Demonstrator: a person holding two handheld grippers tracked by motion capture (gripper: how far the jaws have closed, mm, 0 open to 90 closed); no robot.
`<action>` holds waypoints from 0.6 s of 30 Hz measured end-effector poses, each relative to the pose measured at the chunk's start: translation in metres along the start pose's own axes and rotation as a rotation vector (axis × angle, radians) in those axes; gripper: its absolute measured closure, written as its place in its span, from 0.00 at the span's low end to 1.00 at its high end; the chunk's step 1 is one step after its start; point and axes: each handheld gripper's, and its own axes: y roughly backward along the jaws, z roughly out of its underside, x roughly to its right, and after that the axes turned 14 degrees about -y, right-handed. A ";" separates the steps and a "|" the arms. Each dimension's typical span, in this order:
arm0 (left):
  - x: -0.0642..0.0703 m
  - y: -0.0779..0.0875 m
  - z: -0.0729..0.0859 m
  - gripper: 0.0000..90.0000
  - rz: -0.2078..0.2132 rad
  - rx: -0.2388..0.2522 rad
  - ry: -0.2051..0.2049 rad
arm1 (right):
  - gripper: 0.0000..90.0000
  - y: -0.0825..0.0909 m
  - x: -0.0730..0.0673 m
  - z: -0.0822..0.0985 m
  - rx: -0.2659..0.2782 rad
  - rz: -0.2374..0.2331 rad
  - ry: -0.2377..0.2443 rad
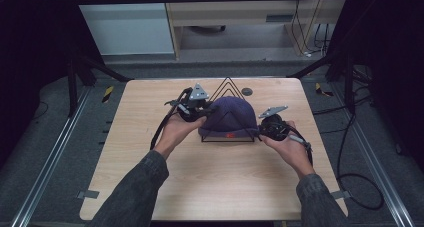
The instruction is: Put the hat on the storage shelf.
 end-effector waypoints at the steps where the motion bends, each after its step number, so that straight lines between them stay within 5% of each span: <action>1: 0.000 0.000 0.001 0.79 -0.001 -0.003 0.001 | 0.70 0.000 0.000 0.000 -0.003 0.000 -0.010; 11: 0.002 0.017 0.003 0.56 -0.027 0.018 0.016 | 0.55 0.018 0.003 0.012 0.041 0.012 -0.056; 18: 0.011 0.031 0.001 0.38 -0.019 0.004 -0.016 | 0.41 0.031 0.000 0.022 0.095 0.026 -0.089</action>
